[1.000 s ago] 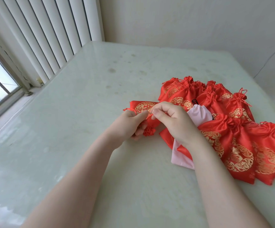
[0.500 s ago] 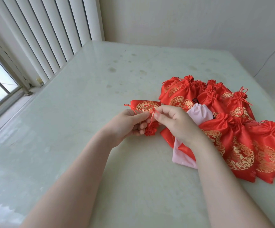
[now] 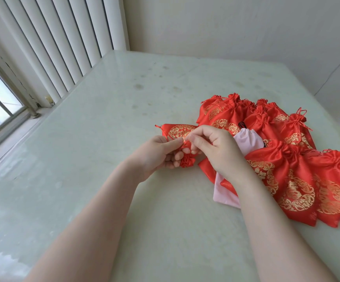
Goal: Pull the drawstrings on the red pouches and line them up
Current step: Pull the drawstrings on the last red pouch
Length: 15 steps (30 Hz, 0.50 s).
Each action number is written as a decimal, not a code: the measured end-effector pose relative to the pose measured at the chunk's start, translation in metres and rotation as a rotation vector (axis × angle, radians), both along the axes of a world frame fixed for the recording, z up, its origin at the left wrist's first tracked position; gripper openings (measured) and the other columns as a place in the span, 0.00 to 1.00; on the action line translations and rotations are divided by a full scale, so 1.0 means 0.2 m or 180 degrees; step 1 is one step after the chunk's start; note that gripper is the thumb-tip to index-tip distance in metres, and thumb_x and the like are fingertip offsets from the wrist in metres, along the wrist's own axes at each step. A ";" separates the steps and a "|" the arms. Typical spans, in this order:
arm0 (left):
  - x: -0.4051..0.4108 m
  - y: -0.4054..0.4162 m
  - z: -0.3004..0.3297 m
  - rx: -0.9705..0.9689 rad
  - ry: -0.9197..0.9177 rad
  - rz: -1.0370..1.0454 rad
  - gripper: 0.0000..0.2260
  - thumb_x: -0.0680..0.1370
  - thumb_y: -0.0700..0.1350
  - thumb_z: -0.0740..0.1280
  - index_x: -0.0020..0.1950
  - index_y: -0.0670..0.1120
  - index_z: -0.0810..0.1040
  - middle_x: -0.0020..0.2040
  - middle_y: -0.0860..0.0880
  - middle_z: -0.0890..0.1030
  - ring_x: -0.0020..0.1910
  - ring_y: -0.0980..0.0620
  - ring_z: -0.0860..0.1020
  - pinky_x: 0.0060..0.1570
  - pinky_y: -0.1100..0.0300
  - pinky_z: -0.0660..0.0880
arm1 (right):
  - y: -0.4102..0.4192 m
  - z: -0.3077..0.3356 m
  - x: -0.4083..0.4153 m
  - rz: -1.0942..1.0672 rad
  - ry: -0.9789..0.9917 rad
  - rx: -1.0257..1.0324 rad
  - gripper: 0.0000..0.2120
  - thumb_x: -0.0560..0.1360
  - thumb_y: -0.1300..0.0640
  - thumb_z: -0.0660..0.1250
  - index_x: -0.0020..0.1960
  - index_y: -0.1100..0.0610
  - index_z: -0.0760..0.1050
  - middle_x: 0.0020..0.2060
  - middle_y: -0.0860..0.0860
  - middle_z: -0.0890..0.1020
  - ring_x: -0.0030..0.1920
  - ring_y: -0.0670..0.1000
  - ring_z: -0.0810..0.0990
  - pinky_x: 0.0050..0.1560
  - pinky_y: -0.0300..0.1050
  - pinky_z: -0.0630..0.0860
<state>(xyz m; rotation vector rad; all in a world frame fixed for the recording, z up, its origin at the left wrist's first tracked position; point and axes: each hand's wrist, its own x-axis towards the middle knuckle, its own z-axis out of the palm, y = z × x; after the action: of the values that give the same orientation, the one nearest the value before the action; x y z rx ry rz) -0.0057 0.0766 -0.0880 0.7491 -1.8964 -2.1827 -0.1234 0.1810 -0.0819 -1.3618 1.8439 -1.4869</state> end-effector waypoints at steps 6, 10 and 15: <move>0.01 -0.01 0.00 0.0335 0.0219 0.0013 0.14 0.79 0.44 0.60 0.33 0.45 0.75 0.29 0.51 0.72 0.27 0.57 0.70 0.30 0.68 0.68 | 0.04 0.04 0.01 0.0563 -0.0318 0.0056 0.08 0.71 0.71 0.68 0.38 0.59 0.78 0.28 0.43 0.81 0.33 0.40 0.79 0.38 0.31 0.73; 0.01 -0.01 0.00 0.0375 0.0240 0.0050 0.11 0.78 0.41 0.62 0.36 0.44 0.74 0.29 0.51 0.74 0.28 0.57 0.72 0.31 0.69 0.71 | 0.06 0.05 0.00 0.0782 -0.0256 0.0405 0.06 0.71 0.71 0.67 0.39 0.62 0.78 0.32 0.45 0.82 0.35 0.41 0.80 0.41 0.31 0.74; 0.01 -0.01 0.01 0.0352 0.0242 0.0096 0.08 0.78 0.40 0.62 0.40 0.43 0.76 0.28 0.53 0.74 0.28 0.58 0.72 0.32 0.69 0.71 | 0.05 0.06 -0.01 0.0430 -0.0938 0.0343 0.16 0.76 0.47 0.56 0.41 0.58 0.73 0.28 0.51 0.76 0.30 0.47 0.72 0.33 0.36 0.69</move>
<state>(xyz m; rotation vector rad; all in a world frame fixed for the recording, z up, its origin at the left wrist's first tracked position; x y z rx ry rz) -0.0042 0.0739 -0.0869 0.6972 -1.7297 -2.2790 -0.1257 0.1910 -0.0705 -1.1252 1.5916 -1.4120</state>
